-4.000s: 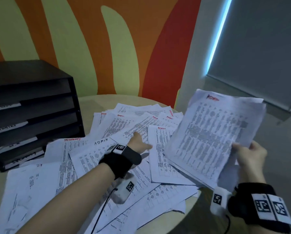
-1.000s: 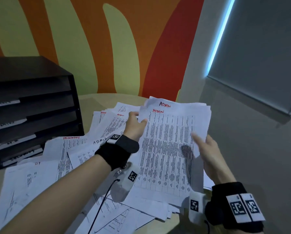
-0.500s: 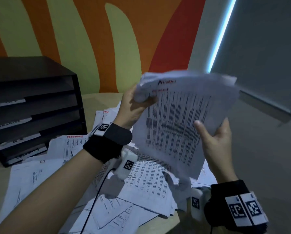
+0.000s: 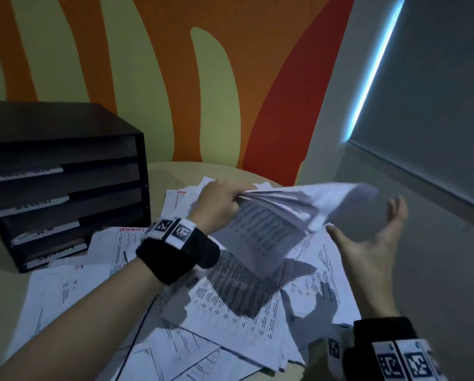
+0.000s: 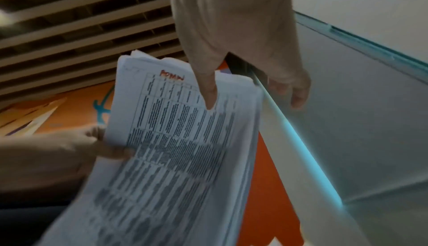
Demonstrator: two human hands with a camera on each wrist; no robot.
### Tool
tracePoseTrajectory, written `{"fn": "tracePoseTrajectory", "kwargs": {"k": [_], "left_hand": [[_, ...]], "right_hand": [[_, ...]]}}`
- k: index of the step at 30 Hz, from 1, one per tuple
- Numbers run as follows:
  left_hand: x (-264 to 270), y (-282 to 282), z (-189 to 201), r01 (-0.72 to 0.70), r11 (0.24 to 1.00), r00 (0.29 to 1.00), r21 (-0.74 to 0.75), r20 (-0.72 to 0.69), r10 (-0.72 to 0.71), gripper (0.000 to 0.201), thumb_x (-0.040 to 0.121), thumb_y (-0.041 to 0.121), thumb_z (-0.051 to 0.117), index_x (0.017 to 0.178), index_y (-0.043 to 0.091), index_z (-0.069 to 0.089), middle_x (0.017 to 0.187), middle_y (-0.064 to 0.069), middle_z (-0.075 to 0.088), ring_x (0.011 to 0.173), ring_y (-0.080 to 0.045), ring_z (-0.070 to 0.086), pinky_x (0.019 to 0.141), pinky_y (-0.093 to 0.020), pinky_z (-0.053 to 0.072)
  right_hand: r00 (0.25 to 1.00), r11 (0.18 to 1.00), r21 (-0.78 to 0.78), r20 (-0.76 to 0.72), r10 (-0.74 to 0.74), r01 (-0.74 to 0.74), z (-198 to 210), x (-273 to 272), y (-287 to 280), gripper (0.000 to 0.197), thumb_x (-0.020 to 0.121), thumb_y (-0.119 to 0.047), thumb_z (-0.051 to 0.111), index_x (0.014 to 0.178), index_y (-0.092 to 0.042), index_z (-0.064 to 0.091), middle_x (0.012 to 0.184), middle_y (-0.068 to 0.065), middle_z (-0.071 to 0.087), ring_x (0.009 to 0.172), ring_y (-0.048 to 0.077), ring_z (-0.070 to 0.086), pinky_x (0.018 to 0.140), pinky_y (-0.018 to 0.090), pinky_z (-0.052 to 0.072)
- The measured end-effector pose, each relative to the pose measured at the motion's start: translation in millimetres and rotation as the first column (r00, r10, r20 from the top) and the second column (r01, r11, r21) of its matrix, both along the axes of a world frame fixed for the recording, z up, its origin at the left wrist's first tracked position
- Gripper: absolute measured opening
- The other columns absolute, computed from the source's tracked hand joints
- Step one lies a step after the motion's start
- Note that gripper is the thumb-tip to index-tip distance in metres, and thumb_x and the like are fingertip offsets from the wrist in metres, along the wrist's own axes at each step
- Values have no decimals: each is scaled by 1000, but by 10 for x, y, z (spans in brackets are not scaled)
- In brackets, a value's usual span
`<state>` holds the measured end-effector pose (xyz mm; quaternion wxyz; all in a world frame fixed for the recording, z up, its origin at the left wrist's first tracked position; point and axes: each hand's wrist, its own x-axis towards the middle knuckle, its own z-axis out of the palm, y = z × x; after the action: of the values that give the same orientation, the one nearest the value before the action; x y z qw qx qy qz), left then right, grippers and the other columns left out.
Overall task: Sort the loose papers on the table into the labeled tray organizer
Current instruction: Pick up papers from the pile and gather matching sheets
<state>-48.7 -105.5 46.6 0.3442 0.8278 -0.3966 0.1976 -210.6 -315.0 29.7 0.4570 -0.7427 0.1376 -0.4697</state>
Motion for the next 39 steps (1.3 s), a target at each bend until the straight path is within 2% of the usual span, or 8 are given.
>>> {"fn": "tracePoseTrajectory", "kwargs": {"k": [6,11,14,18,21,27,32,39], "left_hand": [[-90,67,372,23,956,962,291,255,-101,33,81,1,55,97,24,73,90,2,73,80,-21,66,67,-38,52],[5,279,138,-110,989,979,-95,160,125,58,79,18,75,133,18,53,135,-8,54,127,-29,47,112,-55,28],[171,602,-154,-335,902,905,-271,-359,227,120,66,43,86,153,29,3,160,-3,12,147,-21,14,119,-47,11],[99,873,-293,-202,841,755,-502,-627,-193,72,79,19,79,137,15,37,129,-7,58,116,-15,61,103,-45,47],[-12,933,-208,-150,819,805,-553,-550,-224,30,88,-2,62,110,17,58,106,5,68,94,-4,68,96,-32,52],[13,1162,-300,-151,775,770,-614,-564,-297,43,88,-2,63,128,8,51,119,-6,66,104,-13,68,85,-27,57],[-61,1180,-418,-205,788,762,-580,-600,-243,21,91,-4,58,105,12,61,98,2,69,82,-3,70,73,-22,55],[161,1368,-55,-136,775,843,-618,-482,-237,31,95,-1,54,123,11,53,120,-11,65,111,-25,64,93,-38,54]], "right_hand": [[996,930,-358,-17,88,-88,-55,62,-86,72,76,11,63,126,-41,55,131,-36,49,135,7,38,111,54,29],[958,955,-73,-16,287,-287,-85,100,28,41,83,18,48,87,-13,74,70,-25,66,70,-7,56,66,12,46],[952,953,20,56,300,-301,-142,133,88,38,93,-1,57,61,-20,61,58,-18,52,60,-1,43,61,17,38],[925,889,256,143,353,-379,-187,218,162,25,93,-12,63,69,-17,71,74,-8,69,71,9,61,68,28,53],[895,851,280,96,436,-444,-187,294,266,13,93,-15,62,89,-20,74,89,-7,75,83,11,69,71,28,56],[841,830,266,-106,531,-491,-298,442,381,45,81,-4,75,122,-14,59,112,0,71,102,18,67,85,37,55],[859,885,225,-234,455,-408,-370,493,619,18,93,-7,60,101,-23,65,93,-2,70,97,26,65,73,34,52],[880,882,165,-111,461,-441,-35,638,839,26,94,-8,59,116,-22,62,100,-12,67,87,2,63,73,27,51]]}}
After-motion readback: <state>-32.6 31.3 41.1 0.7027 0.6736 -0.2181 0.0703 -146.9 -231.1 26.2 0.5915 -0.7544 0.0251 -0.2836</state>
